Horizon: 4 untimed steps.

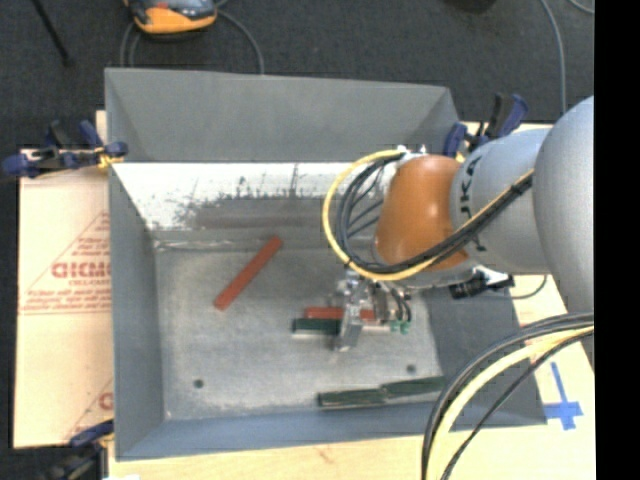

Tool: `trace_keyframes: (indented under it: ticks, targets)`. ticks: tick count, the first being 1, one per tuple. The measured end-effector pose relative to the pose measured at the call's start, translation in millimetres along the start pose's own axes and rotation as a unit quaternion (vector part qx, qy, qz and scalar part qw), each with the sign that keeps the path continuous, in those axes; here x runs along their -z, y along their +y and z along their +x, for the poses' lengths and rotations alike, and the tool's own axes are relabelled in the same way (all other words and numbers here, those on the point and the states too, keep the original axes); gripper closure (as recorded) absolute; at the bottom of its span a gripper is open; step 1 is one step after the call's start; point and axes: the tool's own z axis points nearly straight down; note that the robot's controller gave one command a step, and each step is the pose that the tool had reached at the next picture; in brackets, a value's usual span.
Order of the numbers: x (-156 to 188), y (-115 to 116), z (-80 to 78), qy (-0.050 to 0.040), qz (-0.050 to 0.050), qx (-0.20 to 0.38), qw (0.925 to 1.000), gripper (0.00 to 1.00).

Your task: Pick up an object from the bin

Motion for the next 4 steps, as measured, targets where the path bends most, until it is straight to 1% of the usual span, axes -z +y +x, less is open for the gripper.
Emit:
trace_keyframes:
  ticks: [1,2,3,4]
  targets:
    - [3.8,-0.2,1.2,0.0016,0.0,0.0,1.0,1.0]
    - [23.6,-0.6,3.5,0.0068,0.001,0.001,1.0,1.0]
    - [44.6,-0.5,1.1,0.0029,0.001,0.001,1.0,1.0]
    - [56.0,-0.5,0.2,0.0013,0.001,0.002,1.0,1.0]
